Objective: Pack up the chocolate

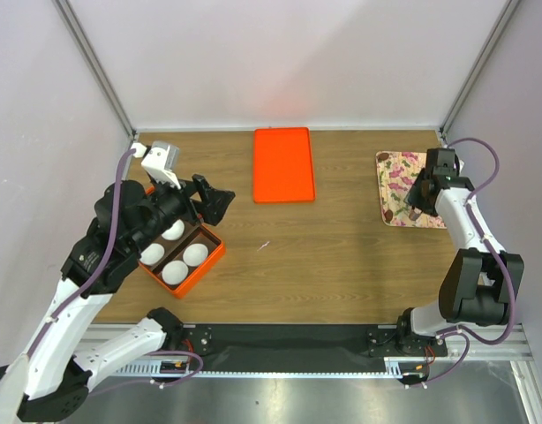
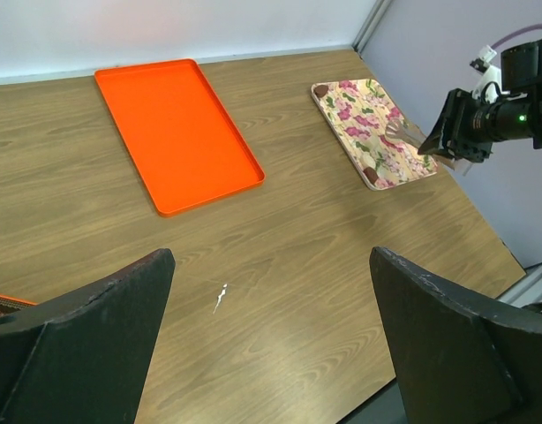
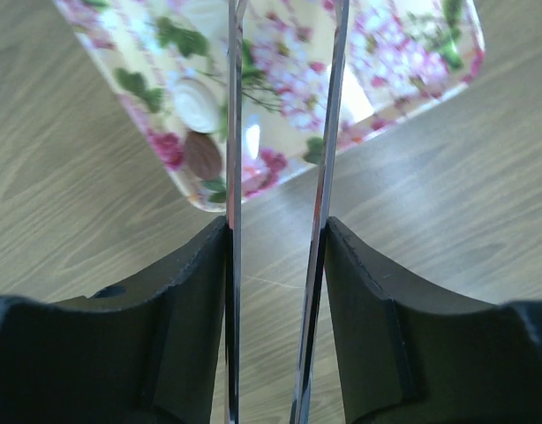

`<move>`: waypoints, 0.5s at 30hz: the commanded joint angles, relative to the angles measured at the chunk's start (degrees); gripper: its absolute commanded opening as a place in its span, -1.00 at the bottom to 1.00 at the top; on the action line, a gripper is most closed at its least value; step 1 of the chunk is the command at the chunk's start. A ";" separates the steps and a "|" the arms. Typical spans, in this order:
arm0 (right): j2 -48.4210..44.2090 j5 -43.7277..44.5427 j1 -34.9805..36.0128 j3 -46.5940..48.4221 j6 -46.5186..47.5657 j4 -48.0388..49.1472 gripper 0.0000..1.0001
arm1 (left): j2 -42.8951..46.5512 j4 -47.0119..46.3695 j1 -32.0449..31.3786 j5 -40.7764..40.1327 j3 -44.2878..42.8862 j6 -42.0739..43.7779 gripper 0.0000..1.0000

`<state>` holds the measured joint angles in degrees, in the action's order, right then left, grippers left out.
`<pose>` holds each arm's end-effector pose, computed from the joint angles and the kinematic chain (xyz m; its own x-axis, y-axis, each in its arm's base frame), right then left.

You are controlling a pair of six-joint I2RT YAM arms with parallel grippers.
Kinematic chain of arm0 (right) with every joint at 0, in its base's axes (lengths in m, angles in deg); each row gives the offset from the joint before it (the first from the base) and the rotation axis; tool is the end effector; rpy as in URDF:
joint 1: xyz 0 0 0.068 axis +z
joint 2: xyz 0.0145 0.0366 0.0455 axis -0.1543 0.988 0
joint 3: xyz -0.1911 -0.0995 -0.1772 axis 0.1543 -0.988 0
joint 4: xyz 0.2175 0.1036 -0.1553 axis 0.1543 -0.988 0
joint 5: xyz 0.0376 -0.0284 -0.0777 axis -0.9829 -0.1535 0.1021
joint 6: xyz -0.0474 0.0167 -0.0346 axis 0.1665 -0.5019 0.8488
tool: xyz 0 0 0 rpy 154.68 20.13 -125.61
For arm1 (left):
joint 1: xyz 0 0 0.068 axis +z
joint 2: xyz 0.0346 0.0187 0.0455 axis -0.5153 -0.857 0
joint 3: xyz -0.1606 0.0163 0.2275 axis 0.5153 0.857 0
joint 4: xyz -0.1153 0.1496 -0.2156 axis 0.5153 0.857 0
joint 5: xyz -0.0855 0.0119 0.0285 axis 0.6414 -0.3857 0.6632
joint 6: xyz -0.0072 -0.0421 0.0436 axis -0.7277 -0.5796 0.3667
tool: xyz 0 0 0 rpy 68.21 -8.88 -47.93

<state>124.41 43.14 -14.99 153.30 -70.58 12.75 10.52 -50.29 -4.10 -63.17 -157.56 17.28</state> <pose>0.3328 -0.0449 0.2614 -0.6916 0.3922 -0.6065 0.4708 0.8816 0.0333 0.1396 -0.0958 0.4642 -0.3082 -0.1736 -0.9354 0.4653 0.8300 -0.3074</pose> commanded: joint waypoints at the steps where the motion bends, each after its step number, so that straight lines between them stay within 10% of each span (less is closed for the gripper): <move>1: -1.62 -0.37 -2.24 -1.79 -1.80 2.89 0.01 | 0.73 -2.65 0.40 1.01 0.68 -0.97 0.99; 15: 0.41 -3.62 -3.91 -5.92 -1.28 7.99 0.07 | 0.99 -2.57 0.31 0.66 0.68 -1.05 0.99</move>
<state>124.56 40.15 -18.48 147.29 -71.89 17.47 10.87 -51.16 -4.10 -62.99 -156.84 17.26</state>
